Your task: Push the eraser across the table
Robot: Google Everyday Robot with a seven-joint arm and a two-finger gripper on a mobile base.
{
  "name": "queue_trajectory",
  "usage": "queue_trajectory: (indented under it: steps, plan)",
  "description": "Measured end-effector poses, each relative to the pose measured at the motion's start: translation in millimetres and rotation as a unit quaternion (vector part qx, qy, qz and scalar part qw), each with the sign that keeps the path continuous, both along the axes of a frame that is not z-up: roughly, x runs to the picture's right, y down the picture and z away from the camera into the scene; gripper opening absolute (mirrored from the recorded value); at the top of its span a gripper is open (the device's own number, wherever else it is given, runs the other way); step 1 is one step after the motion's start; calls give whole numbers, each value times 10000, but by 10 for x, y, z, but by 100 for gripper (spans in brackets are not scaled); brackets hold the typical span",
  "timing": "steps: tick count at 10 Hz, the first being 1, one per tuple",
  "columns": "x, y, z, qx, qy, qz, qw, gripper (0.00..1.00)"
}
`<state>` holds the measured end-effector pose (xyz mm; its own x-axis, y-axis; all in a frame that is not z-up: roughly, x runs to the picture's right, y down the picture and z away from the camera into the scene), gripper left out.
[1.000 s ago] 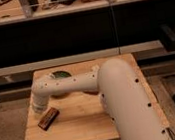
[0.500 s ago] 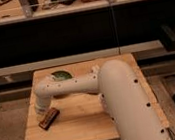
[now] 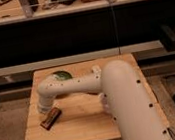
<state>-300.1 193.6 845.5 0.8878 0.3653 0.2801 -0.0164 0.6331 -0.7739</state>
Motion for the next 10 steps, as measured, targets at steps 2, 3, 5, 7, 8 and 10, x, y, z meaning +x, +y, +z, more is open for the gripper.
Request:
queue_trajectory:
  steps: [2, 3, 5, 7, 8, 10]
  plan:
    - [142, 11, 13, -39, 132, 40, 9999, 9]
    - [237, 26, 14, -67, 219, 78, 9997, 9]
    - [442, 47, 2, -96, 398, 167, 9990, 9]
    - [630, 81, -18, -118, 565, 252, 9980, 9]
    - [723, 106, -35, -128, 638, 300, 9974, 9]
    - [880, 156, -87, -129, 736, 381, 9965, 9]
